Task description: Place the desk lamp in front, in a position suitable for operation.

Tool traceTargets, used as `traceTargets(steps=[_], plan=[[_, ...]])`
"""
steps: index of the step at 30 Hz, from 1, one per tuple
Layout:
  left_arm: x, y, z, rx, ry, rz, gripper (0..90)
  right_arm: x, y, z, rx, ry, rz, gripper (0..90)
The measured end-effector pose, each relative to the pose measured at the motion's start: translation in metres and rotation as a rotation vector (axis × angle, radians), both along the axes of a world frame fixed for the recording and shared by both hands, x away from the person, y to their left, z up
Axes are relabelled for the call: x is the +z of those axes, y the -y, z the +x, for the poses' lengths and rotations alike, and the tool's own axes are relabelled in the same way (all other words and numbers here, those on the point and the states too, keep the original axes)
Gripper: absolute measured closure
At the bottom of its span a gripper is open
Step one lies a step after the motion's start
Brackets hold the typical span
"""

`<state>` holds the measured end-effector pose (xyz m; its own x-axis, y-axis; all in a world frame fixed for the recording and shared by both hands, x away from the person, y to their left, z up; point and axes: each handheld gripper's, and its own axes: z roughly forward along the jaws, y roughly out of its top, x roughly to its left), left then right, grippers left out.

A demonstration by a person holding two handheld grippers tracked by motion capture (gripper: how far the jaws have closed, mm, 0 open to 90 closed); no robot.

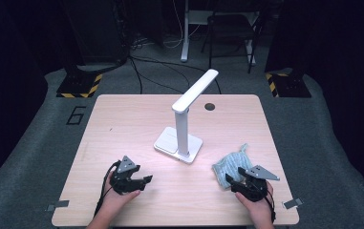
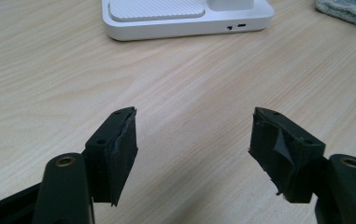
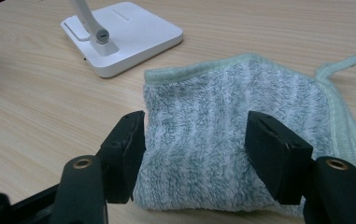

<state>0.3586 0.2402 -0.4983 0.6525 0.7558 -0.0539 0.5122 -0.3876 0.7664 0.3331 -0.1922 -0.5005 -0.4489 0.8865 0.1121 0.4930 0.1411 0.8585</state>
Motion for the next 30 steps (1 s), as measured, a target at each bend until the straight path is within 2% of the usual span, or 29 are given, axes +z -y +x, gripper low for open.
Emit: traceTargets(steps=[2,3,5,6,7,8,9,14,18,19,22,23,24,25,28,30], plan=[[0.000,0.002,-0.001,-0.006,0.000,0.005,28.3,0.000,0.000,0.000,-0.002,-0.005,0.000,37.9],[0.000,0.002,-0.002,-0.006,-0.012,0.004,28.3,0.001,-0.001,0.000,-0.002,-0.002,0.001,38.0],[0.001,0.003,-0.005,-0.013,0.003,0.006,28.6,0.002,-0.001,0.000,-0.002,0.007,0.001,38.1],[0.002,0.003,-0.006,-0.009,0.014,0.003,30.1,0.003,-0.002,-0.001,0.004,0.010,0.004,38.2],[0.003,0.002,-0.006,-0.011,0.005,0.003,32.3,0.003,-0.003,-0.001,0.006,0.024,0.002,38.3],[0.002,0.003,-0.007,-0.005,0.019,0.003,33.9,0.003,-0.003,-0.001,0.010,0.026,0.000,38.4],[0.003,0.002,-0.007,-0.007,0.011,-0.003,34.0,0.003,-0.004,-0.001,0.006,0.020,0.005,38.4],[0.003,0.001,-0.006,-0.006,0.034,0.012,38.2,0.002,-0.006,-0.002,0.017,0.021,0.001,38.4],[0.003,0.001,-0.005,-0.017,0.020,-0.001,40.9,0.003,-0.004,-0.004,0.009,0.024,0.002,38.4],[0.001,0.003,-0.005,-0.016,0.017,-0.025,40.9,0.004,-0.003,-0.004,0.009,0.026,0.001,38.4],[0.002,0.003,-0.004,-0.030,0.010,-0.015,41.0,0.003,-0.003,-0.003,0.004,0.029,0.010,38.6],[0.001,0.005,-0.005,-0.023,0.021,-0.021,40.9,0.003,-0.003,-0.003,0.006,0.028,0.007,38.7],[0.003,0.004,-0.005,-0.034,0.012,-0.021,40.9,0.003,-0.003,-0.003,-0.001,0.019,0.016,38.9],[0.003,0.006,-0.005,-0.025,0.022,-0.043,40.8,0.002,-0.003,-0.003,-0.005,0.026,0.020,39.0],[0.009,0.011,-0.002,-0.034,0.011,-0.071,40.6,0.002,-0.003,-0.005,-0.006,0.017,0.019,38.8],[0.015,0.016,0.001,-0.047,0.021,-0.066,40.6,0.002,-0.004,-0.006,-0.005,0.019,0.020,38.6]])
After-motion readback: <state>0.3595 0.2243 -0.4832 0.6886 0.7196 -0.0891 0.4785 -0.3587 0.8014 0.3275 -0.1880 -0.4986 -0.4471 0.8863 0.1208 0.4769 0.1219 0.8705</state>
